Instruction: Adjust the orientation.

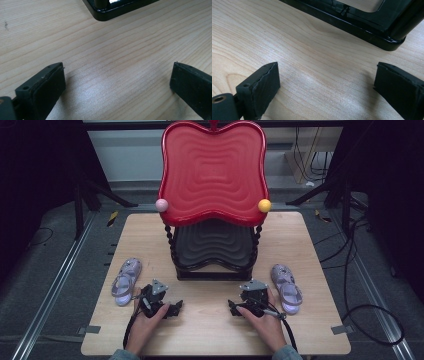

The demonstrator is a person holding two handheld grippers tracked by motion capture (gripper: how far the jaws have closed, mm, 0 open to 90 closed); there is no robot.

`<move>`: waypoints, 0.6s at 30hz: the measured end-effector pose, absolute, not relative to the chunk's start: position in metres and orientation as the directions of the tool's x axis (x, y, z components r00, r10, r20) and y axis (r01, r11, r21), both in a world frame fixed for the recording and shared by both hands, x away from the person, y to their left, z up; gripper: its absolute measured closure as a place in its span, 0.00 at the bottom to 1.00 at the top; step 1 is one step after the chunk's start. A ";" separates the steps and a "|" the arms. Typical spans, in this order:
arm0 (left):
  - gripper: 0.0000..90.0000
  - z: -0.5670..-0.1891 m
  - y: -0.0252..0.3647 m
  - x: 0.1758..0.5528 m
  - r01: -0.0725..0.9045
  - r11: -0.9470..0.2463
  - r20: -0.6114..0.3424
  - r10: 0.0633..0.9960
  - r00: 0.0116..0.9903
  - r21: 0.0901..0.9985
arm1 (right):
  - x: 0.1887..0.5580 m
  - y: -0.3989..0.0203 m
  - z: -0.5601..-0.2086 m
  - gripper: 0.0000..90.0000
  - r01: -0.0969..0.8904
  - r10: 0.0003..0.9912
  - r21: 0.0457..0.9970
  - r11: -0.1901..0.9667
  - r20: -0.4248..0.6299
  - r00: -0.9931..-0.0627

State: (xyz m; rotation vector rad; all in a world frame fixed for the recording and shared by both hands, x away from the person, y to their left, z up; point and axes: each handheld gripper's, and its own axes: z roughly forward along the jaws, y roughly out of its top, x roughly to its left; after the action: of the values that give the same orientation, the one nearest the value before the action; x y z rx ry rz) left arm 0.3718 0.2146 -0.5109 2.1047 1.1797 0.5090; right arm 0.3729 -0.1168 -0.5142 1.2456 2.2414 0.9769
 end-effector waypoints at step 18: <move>0.07 -0.424 0.258 0.398 0.703 -0.414 0.135 0.899 0.417 0.579 | 0.373 -0.117 -0.514 0.07 0.570 0.848 0.736 0.364 -0.009 -0.530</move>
State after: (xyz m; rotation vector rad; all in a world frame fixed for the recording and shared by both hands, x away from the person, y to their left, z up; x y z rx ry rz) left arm 0.3977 0.2582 -0.4244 2.2411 1.3620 0.6047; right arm 0.3731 -0.1172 -0.5145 1.2370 2.2425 0.9782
